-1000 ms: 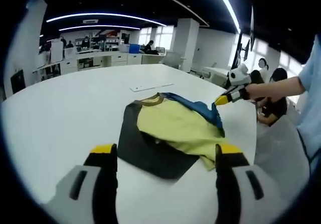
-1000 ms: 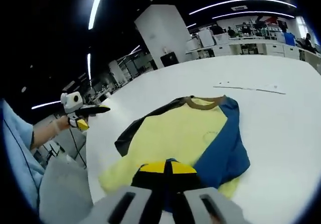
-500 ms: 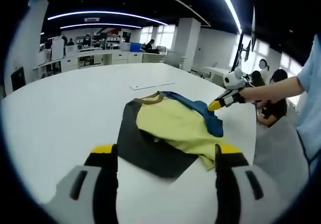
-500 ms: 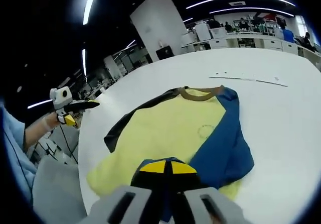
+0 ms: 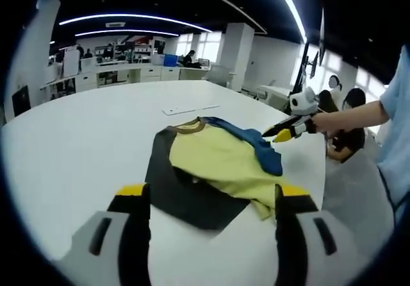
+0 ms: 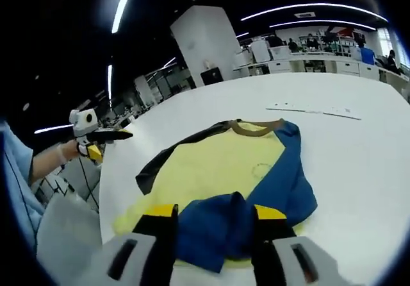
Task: Fold the garment on the visible template until the final outline fits inside the template.
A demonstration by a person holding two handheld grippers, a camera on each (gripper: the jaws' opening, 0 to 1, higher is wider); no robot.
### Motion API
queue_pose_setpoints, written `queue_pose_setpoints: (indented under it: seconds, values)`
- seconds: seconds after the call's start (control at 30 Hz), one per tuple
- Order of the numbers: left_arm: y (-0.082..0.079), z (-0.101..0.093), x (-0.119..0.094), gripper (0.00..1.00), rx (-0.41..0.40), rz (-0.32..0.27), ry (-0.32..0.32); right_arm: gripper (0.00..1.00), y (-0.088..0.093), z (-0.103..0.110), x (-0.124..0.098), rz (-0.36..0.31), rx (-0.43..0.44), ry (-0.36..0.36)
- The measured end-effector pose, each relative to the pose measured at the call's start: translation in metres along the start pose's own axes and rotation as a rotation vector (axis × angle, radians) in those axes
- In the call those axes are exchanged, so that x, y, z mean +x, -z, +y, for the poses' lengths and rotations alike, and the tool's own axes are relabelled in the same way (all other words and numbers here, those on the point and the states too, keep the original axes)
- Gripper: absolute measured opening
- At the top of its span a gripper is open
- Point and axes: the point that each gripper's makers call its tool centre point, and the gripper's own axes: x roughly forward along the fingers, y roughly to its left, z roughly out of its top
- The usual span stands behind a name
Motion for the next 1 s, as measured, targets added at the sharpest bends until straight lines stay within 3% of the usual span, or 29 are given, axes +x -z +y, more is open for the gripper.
queue_pose_setpoints:
  seconds: [0.1,0.3,0.5,0.63,0.77,1.0]
  values:
    - [0.001,0.001,-0.001,0.78,0.0,0.001,-0.003,0.57,0.003,0.001,-0.005,0.007,-0.008,0.006]
    - [0.004,0.003,-0.002,0.79,0.006,0.011,-0.012,0.83,0.01,-0.004,-0.012,0.008,-0.036,0.046]
    - [0.007,0.004,-0.002,0.84,0.021,0.022,-0.023,0.91,0.019,-0.006,-0.02,0.009,-0.008,0.067]
    - [0.007,0.004,-0.001,0.87,0.02,0.018,-0.029,0.87,0.032,-0.002,-0.023,0.024,0.045,0.041]
    - [0.007,0.004,-0.001,0.86,0.012,0.013,-0.03,0.84,0.043,-0.004,-0.023,0.049,0.04,0.057]
    - [0.011,0.001,0.0,0.85,-0.003,0.012,-0.023,0.59,0.053,0.0,-0.024,0.069,0.112,0.023]
